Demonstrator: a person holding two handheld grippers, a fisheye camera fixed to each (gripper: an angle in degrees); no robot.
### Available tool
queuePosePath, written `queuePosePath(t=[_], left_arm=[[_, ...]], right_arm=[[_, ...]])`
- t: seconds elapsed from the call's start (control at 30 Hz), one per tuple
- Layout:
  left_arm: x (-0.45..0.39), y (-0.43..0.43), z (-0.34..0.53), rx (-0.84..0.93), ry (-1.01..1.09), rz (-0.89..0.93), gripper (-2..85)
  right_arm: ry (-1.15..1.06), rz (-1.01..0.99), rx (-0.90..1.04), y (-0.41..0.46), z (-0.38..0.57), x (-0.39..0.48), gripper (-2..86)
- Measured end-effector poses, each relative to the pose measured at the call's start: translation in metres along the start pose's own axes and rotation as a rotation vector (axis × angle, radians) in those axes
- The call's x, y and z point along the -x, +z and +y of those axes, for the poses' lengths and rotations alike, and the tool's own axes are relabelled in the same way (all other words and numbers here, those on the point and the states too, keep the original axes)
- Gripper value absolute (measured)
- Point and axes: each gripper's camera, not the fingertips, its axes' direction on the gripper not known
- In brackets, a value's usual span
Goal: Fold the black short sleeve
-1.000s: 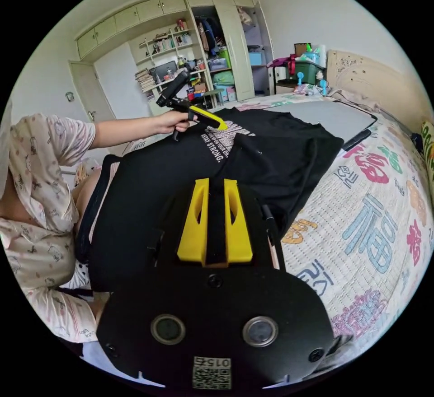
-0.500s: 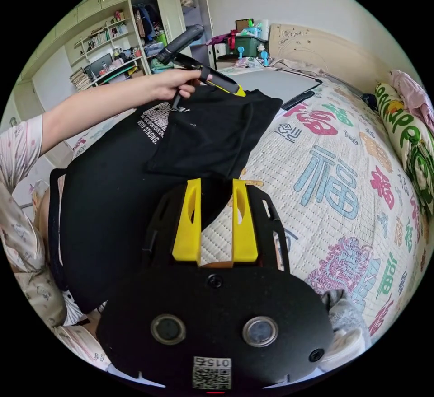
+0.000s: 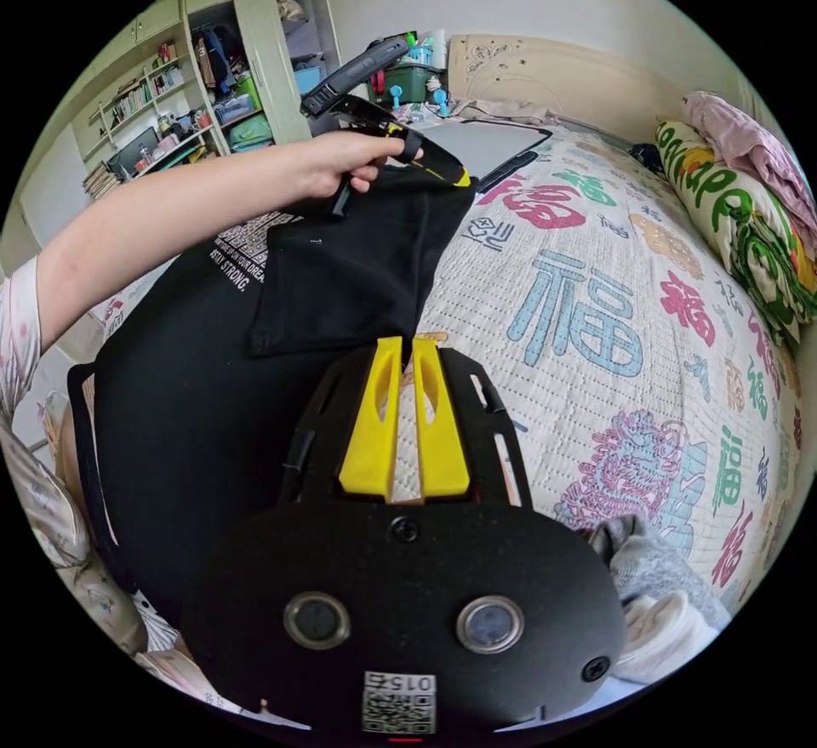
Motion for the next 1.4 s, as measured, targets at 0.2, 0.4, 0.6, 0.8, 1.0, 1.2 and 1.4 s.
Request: queuePosePath(t=[0.2, 0.4, 0.6, 0.8, 1.0, 1.2, 1.4], left_arm=[[0.026, -0.005, 0.008, 0.100, -0.024, 0.017, 9.2], [0.013, 0.008, -0.005, 0.109, 0.052, 0.086, 3.0], [-0.022, 0.016, -0.048, 0.034, 0.059, 0.062, 2.5], [-0.041, 0.005, -0.058, 0.028, 0.048, 0.011, 5.6], [-0.084, -0.072, 0.031, 0.049, 0.318, 0.326, 6.8], [-0.124, -0.109, 0.127, 0.091, 0.493, 0.392, 8.3], [-0.152, -0.097, 0.141, 0.108, 0.584, 0.274, 7.2]], right_arm=[[-0.001, -0.004, 0.009, 0.014, -0.018, -0.010, 3.5], [0.001, -0.006, 0.010, 0.019, -0.038, -0.020, 3.7], [0.069, -0.018, 0.030, 0.016, -0.057, -0.042, 3.1], [0.067, -0.016, 0.061, 0.019, -0.078, -0.049, 3.5], [0.076, -0.030, 0.063, 0.013, -0.096, -0.057, 3.9], [0.076, -0.028, 0.069, 0.006, -0.112, -0.059, 3.9], [0.077, -0.030, 0.071, -0.003, -0.125, -0.059, 3.9]])
